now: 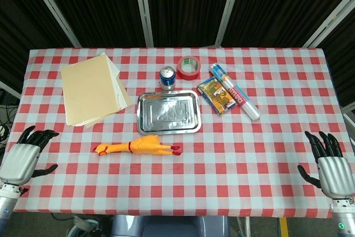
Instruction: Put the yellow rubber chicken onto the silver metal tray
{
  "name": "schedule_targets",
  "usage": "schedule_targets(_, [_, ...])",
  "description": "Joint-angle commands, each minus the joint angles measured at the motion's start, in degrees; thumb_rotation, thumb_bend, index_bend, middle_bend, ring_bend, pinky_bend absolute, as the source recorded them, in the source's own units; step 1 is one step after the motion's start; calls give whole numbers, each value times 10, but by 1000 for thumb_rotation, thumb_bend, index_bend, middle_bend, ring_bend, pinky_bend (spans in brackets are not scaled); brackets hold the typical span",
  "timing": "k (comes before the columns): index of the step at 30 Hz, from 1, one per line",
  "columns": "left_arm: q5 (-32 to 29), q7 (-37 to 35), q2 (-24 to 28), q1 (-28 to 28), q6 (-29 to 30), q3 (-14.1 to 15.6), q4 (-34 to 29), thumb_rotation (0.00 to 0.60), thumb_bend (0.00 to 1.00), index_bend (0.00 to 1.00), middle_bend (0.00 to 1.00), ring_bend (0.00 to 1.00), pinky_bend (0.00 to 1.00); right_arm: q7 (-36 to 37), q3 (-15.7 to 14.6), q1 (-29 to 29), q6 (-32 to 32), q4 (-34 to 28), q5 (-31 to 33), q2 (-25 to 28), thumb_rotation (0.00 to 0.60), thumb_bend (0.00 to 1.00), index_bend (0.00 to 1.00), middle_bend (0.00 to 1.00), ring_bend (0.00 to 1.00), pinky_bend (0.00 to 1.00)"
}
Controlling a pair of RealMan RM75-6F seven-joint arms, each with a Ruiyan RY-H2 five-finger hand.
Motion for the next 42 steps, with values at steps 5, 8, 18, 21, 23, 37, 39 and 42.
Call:
schedule_targets(5, [-12, 26, -13, -77, -98, -22, -51, 600, 117, 237, 234, 224, 90, 3, -4, -3, 2, 0, -2, -2, 600, 294, 0, 167, 40, 52])
schedule_targets(8, [-43, 65, -39, -121, -152, -41, -58, 600, 125, 250, 243, 231, 95, 5, -6, -5, 3, 1, -3, -2, 600, 294, 0, 167, 40, 52])
schedule_targets(18, [-158, 156, -138, -197, -229, -64, -40, 600, 129, 272, 260, 256, 197, 14, -9, -11, 5, 5, 1, -3, 600, 294, 0, 167, 40, 52])
schedule_targets(21, [-190, 185, -159, -205, -225, -65, -35, 600, 128, 273, 260, 256, 211, 16, -9, -13, 6, 6, 2, -2, 600, 294, 0, 167, 40, 53])
schedule_targets(23, [-212, 203, -170, -209, -220, -64, -33, 600, 128, 273, 260, 256, 211, 18, -10, -15, 8, 8, 3, -2, 600, 294, 0, 167, 40, 53])
schedule_targets(37, [-310, 234, -232, -218, -186, -52, 0, 600, 127, 272, 281, 280, 212, 28, -12, -14, -2, 9, 4, -4, 600, 294, 0, 167, 40, 53])
schedule_targets(39, [-322, 232, -240, -221, -186, -53, 6, 600, 128, 273, 284, 284, 223, 27, -12, -13, -2, 9, 3, -4, 600, 294, 0, 167, 40, 53])
schedule_targets(42, [-349, 228, -258, -232, -195, -59, 14, 600, 133, 273, 290, 292, 239, 27, -13, -14, -5, 9, 6, -4, 600, 294, 0, 167, 40, 53])
